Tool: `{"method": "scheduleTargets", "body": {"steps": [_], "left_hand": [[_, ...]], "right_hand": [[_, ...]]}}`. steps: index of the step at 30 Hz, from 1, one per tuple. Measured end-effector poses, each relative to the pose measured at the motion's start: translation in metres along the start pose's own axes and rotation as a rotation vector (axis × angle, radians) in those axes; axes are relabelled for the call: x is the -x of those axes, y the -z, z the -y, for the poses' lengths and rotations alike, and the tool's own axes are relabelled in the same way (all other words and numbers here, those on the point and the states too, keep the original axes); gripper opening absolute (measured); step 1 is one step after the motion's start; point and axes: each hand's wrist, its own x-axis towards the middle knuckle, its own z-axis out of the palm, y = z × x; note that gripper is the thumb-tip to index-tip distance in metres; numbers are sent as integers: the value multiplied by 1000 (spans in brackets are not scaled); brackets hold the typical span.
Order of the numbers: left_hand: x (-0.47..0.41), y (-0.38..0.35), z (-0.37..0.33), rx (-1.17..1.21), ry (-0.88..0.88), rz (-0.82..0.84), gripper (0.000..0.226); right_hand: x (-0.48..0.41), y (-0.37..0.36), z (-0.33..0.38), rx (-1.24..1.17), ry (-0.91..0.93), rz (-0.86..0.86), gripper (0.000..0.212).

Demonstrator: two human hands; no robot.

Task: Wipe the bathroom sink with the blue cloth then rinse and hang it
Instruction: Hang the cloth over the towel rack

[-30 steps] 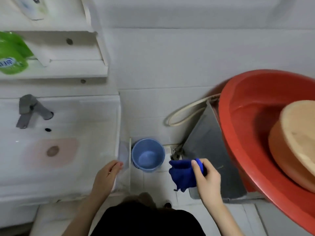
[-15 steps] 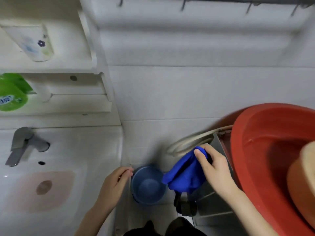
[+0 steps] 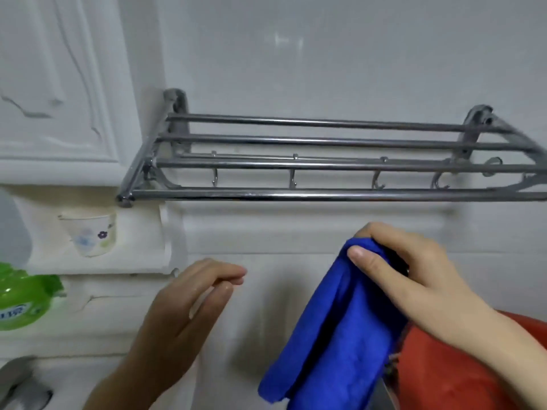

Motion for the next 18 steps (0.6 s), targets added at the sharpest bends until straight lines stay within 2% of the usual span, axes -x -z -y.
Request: {"method": "scheduleTargets", "body": {"steps": [7,11,14,18], "left_hand": [[-77,23,-80,-207,-331,-77,23],[-107,11,-95,-145,-198,51,26],[-120,-4,-101,160,-74,278,38],[-130,-16,-103,441,66,403,44]], "right_hand": [[-54,61,41,240,334,-46,18],[-78,76,50,228,377,-51,17],[-92,80,52,220,405,-66,16],[-109,90,55,192,437,-138,15]]}}
